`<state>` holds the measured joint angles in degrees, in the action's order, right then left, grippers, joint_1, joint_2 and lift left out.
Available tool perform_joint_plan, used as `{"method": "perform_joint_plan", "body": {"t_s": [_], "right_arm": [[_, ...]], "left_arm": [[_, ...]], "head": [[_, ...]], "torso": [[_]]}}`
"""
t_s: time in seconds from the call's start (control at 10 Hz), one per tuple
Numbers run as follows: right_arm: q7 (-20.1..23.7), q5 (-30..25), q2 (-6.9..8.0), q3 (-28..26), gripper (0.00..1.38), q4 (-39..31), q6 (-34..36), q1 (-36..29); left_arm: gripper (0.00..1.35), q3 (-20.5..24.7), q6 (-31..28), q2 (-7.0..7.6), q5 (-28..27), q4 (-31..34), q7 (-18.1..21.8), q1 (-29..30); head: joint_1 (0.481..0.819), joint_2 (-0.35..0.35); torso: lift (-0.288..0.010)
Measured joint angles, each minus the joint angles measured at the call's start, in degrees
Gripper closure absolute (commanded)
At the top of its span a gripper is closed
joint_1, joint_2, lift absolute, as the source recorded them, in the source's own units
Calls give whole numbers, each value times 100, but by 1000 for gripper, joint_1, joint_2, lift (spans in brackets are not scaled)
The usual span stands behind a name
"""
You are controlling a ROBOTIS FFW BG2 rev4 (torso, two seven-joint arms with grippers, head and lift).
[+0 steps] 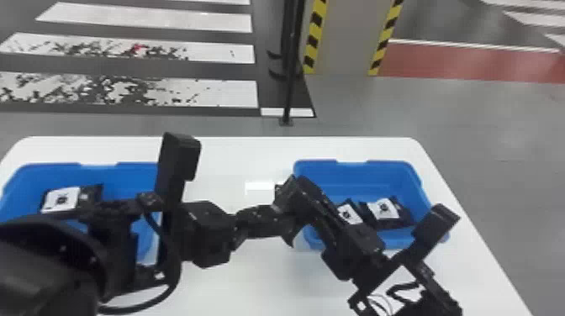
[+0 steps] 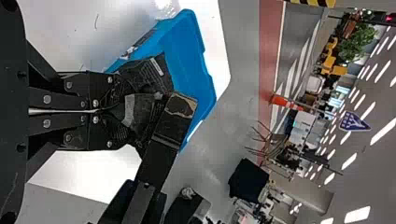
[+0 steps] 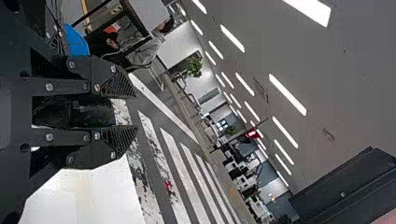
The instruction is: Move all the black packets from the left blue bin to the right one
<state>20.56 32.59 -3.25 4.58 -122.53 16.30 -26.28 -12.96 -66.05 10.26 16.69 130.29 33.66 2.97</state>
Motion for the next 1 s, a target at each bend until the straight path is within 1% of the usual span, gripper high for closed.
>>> {"method": "perform_joint_plan", "body": {"t_s": [0.1, 0.2, 0.3, 0.4, 0.5, 0.7, 0.9, 1.0], "right_arm": [[20, 70, -1, 28, 1279, -9, 82, -2], [48, 144, -6, 51, 1279, -30, 168, -10], [62, 201, -10, 68, 1279, -53, 228, -14], [67, 252, -15, 76, 1279, -62, 255, -6], [68, 306, -22, 42, 1279, -29, 268, 38], [50, 310, -53, -191, 1279, 165, 269, 254], [-7, 254, -132, -517, 1279, 566, 222, 663], [-19, 139, -188, -724, 1279, 816, 214, 906]], "left_arm": [[1202, 23, 26, -7, 14, 0, -11, 13], [1118, 62, 76, -18, 47, 0, -34, 47], [726, 134, 153, -50, 92, 0, -69, 107], [306, 268, 258, -127, 155, -1, -130, 220], [67, 430, 322, -219, 186, -1, -147, 348], [159, 599, 373, -264, 199, 23, -151, 498], [160, 813, 376, -276, 213, 182, -149, 746], [162, 941, 371, -284, 216, 310, -149, 923]], "head": [[695, -121], [695, -110], [695, -101], [695, -90], [695, -86], [695, -94], [695, -120], [695, -142]], "torso": [[-140], [-140], [-140], [-140], [-140], [-140], [-140], [-140]]}}
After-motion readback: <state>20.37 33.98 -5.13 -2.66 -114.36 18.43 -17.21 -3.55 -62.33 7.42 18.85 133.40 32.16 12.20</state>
